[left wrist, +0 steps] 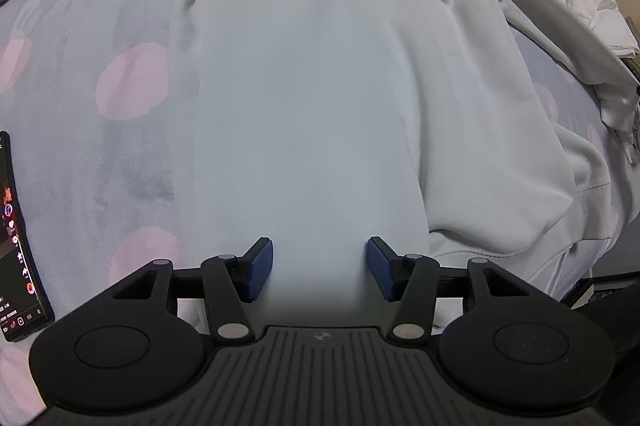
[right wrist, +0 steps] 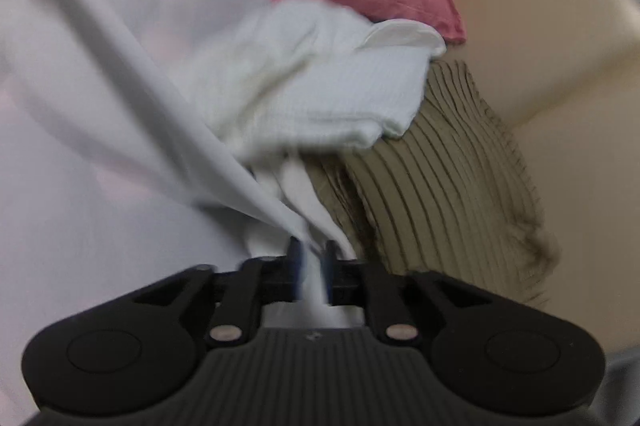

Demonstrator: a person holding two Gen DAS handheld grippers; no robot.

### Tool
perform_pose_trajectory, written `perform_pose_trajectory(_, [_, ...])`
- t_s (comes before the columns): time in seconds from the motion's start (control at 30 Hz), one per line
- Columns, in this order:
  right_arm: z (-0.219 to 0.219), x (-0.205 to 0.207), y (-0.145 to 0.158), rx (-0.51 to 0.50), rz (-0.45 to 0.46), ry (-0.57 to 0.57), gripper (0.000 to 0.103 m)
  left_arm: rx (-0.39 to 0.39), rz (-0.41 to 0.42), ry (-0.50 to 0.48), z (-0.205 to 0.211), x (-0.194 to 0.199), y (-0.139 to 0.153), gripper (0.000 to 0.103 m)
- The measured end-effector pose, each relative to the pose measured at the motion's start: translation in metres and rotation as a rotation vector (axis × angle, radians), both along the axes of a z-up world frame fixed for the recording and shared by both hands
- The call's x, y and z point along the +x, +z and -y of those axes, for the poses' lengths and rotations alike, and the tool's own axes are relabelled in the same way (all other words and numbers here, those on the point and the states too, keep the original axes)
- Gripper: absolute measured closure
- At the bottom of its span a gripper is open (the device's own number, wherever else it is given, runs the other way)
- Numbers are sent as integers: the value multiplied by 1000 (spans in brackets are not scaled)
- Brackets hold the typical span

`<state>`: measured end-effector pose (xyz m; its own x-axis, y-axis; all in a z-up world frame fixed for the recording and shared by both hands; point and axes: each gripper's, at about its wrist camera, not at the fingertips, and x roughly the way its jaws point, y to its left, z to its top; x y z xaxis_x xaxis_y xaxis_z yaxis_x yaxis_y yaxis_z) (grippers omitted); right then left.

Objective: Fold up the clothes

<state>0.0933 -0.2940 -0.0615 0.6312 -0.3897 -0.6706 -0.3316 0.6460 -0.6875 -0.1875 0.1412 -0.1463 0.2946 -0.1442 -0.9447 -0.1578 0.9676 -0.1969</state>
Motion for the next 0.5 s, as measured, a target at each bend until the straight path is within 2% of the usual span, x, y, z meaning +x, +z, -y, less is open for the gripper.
perform_pose_trajectory(0.03, [-11,-10,-1,-84,39,74,73,4,-2,-3,0,-1,-1,53])
perform_pose_trajectory(0.07, [-23,-20,3,-109,76,131,66,7,-3,-6,-1,-2,-2,53])
perform_pose_trajectory(0.1, [-34,-28,10,-52,68,179,60,13,-6,-12,-1,-2,-3,52])
perform_pose_trajectory(0.2, [-63,-54,29,206,-46,328,60,42,-15,-69,7,-2,-5,52])
perform_pose_trajectory(0.23, [-74,-64,32,304,-138,382,59,50,-15,-89,10,-3,-5,52])
perform_pose_trajectory(0.27, [-84,-75,30,393,-268,434,58,58,-14,-108,13,-4,-4,52])
perform_pose_trajectory(0.33, [-103,-97,21,512,-518,525,52,65,-12,-124,15,-4,-4,52])
perform_pose_trajectory(0.4, [-122,-123,7,525,-729,611,42,67,-11,-129,16,-3,-5,52])
perform_pose_trajectory(0.5, [-135,-144,-13,440,-880,665,44,70,-10,-137,17,-2,-6,52])
